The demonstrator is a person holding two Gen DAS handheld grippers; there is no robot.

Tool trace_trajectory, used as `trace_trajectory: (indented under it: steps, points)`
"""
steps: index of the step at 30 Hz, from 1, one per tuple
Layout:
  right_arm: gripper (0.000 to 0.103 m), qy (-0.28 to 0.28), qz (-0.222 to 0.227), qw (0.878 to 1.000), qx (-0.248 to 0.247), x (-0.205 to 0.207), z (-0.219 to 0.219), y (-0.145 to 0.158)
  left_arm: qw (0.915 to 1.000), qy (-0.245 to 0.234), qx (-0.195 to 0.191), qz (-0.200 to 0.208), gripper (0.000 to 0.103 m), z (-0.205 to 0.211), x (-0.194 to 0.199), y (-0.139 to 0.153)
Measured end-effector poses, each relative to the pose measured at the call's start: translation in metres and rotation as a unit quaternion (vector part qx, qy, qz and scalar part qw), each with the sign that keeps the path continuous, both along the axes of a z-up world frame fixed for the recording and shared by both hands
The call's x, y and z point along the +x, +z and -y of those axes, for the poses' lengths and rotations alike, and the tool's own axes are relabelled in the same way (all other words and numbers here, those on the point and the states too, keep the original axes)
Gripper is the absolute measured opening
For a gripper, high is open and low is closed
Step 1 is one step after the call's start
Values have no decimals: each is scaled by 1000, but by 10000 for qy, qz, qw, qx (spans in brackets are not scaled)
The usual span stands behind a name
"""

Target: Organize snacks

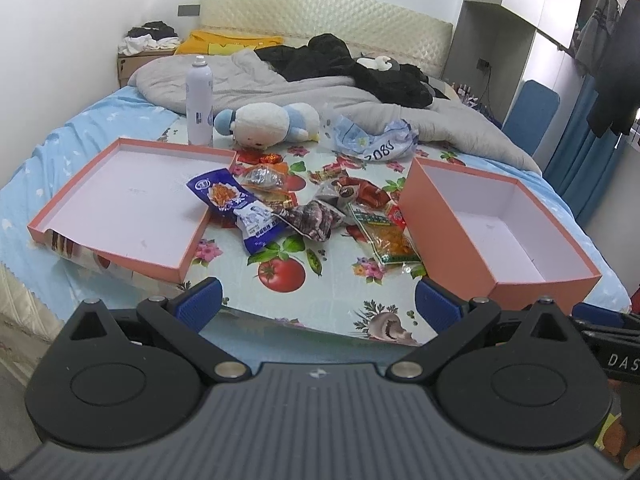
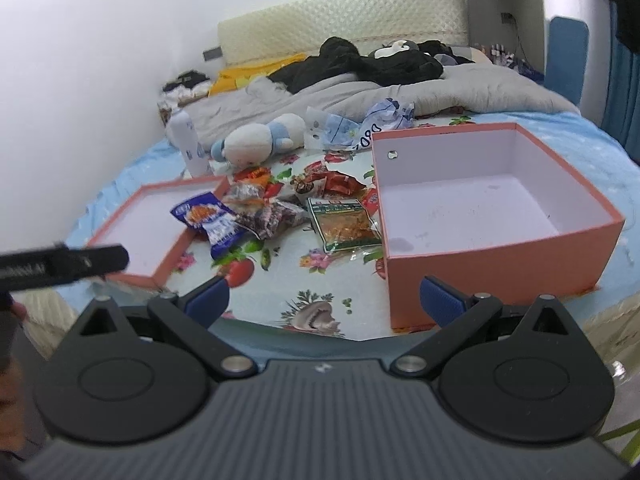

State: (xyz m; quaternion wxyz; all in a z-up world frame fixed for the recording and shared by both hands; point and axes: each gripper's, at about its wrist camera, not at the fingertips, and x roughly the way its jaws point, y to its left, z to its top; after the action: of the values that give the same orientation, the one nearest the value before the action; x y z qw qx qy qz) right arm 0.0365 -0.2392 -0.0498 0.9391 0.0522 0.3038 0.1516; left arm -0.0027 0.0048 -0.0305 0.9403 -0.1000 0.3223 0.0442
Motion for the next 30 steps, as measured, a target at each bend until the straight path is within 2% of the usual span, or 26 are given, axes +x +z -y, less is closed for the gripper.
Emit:
trace_trajectory:
  steps: [8,11,13,15,20,24,28,30]
  points:
    - [101,86,104,9995,-292,2,-17,-12,9995,162,-56,-252,103,-7,15,-25]
    - [91,252,190,9986,-422,8,-28,-18,9995,190,-87,-218,103,-12,23,-34]
    - [76,364,284,9972,-588,13,-37,-23,9996,140,-226,-133,103,-18,29,-40]
    - [71,400,320,9958,-754,22,-48,-30,9991,136,-366,-142,103,-25,39,-46]
    - [70,602,507,9924,-944,40,-69,-49,9982,189,-523,-218,102,-41,74,-65]
    - [70,812,648,9893,-1028,56,-83,-64,9987,206,-447,-120,102,-51,100,-77]
    - [71,680,931,9855,-1246,77,-95,-81,9980,319,-519,-169,102,-65,136,-95]
    - [70,694,892,9848,-1318,91,-102,-90,9980,365,-472,-199,102,-70,151,-103]
